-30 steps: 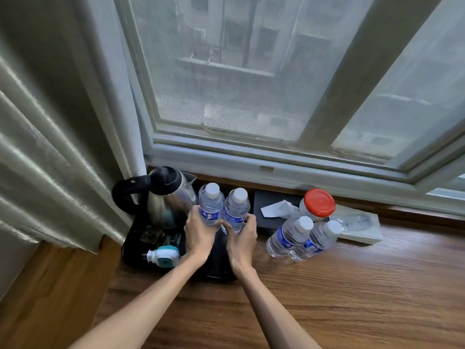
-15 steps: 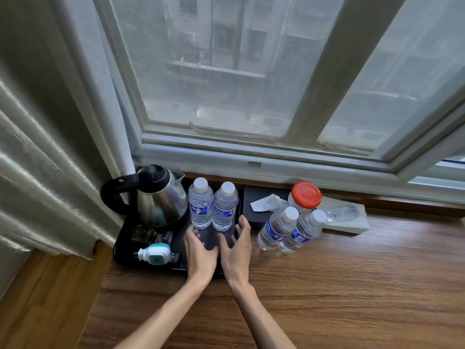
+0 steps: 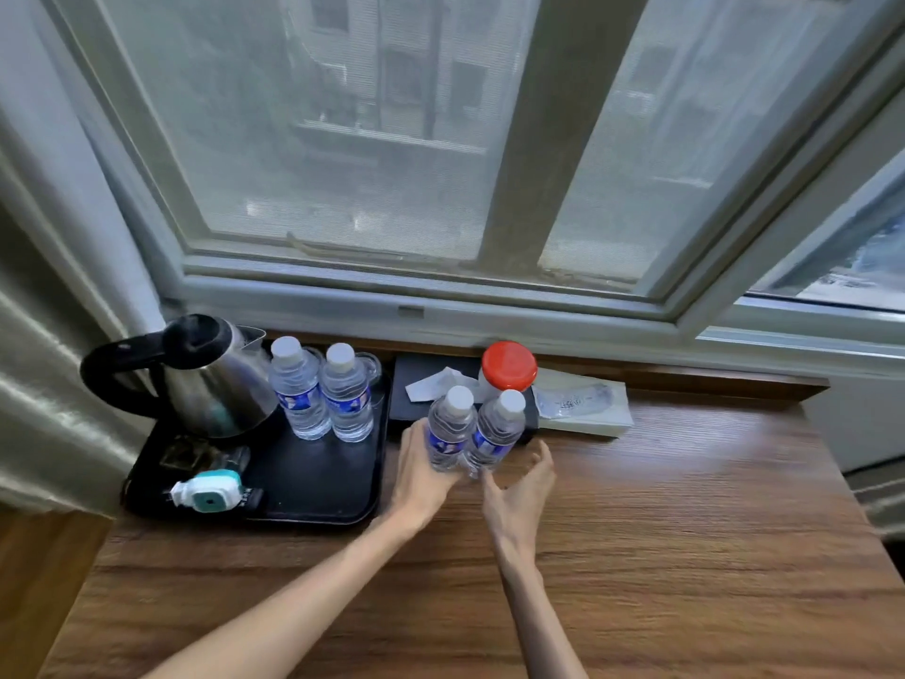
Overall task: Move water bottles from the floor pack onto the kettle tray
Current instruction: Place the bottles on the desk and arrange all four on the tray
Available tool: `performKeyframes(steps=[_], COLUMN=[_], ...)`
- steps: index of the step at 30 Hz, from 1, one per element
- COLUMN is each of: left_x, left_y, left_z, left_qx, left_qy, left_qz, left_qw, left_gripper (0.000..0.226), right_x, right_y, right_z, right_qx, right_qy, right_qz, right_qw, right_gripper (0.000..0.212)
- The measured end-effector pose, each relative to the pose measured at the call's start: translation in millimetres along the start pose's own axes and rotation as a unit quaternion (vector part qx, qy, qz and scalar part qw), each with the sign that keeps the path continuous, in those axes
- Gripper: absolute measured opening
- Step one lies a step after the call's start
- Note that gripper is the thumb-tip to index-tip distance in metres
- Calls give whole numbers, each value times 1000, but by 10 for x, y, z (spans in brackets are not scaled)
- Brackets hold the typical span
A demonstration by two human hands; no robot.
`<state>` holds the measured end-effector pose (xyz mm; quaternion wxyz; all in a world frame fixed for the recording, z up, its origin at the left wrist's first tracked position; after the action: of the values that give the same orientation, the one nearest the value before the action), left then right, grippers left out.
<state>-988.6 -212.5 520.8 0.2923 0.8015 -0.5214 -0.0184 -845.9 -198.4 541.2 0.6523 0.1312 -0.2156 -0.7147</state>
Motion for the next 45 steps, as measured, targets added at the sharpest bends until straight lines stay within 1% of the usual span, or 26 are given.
performKeyframes(steps=[2, 5, 7, 9, 15, 18, 20, 22, 24, 26, 28, 30, 33, 36, 38, 42, 45], left_x=[-76, -51, 48, 120, 117, 135, 161, 222, 305, 404, 507, 575, 587, 529, 460, 315, 242], left_y=[-62, -50, -10, 18, 57, 63, 87, 143, 224, 346, 521, 739, 1092, 1369, 1472, 1530, 1544], left_z=[43, 16, -71, -137, -143, -133, -98, -32, 73, 181, 281, 381, 595, 822, 943, 1074, 1087], left_qx=[-13, -18, -5, 1, -19, -18, 11, 55, 94, 143, 185, 199, 181, 140, 112, 88, 71], left_qy=[3, -4, -11, -20, -14, -24, -33, -32, -30, -32, -36, -36, -20, 6, 18, 29, 21], left_qz=[-19, -44, -59, -77, -97, -106, -102, -96, -99, -109, -128, -155, -184, -203, -208, -197, -194], left_qw=[1000, 999, 998, 997, 995, 994, 994, 993, 990, 983, 974, 967, 966, 969, 971, 976, 978], left_gripper=[43, 46, 54, 60, 57, 57, 52, 52, 58, 65, 72, 75, 65, 60, 60, 58, 53], right_x=[-148, -272, -307, -329, -351, -305, -231, -126, 11, 176, 346, 501, 686, 820, 885, 941, 945], right_y=[36, 26, -5, -39, -74, -41, -27, -35, -67, -119, -221, -369, -661, -982, -1162, -1413, -1524], right_z=[4, 22, -11, -80, -157, -125, -83, -50, -20, 60, 171, 304, 511, 637, 667, 636, 613], right_qx=[4, -16, -25, -39, -39, -38, -31, -36, -51, -65, -84, -97, -93, -82, -78, -83, -79], right_qy=[18, 50, 51, 49, 59, 58, 62, 61, 61, 65, 68, 79, 94, 86, 73, 38, 35], right_qz=[65, 121, 139, 136, 121, 114, 107, 101, 95, 89, 95, 104, 129, 148, 142, 118, 103], right_qw=[998, 991, 989, 989, 990, 991, 992, 992, 992, 992, 990, 987, 983, 982, 984, 989, 991], right_gripper=[95, 74, 66, 62, 58, 55, 53, 51, 53, 58, 60, 59, 56, 53, 52, 50, 47])
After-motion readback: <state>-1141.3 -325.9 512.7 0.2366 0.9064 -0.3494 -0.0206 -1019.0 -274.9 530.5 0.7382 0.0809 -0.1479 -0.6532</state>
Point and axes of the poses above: each hand's wrist, its own x-axis away from the middle knuckle, its own y-axis out of the back of the hand, z = x × y, the point moved 1 cm from there along -x, towards the middle knuckle, and after that the axes turned 4 degrees about y, right-handed, at the moved point
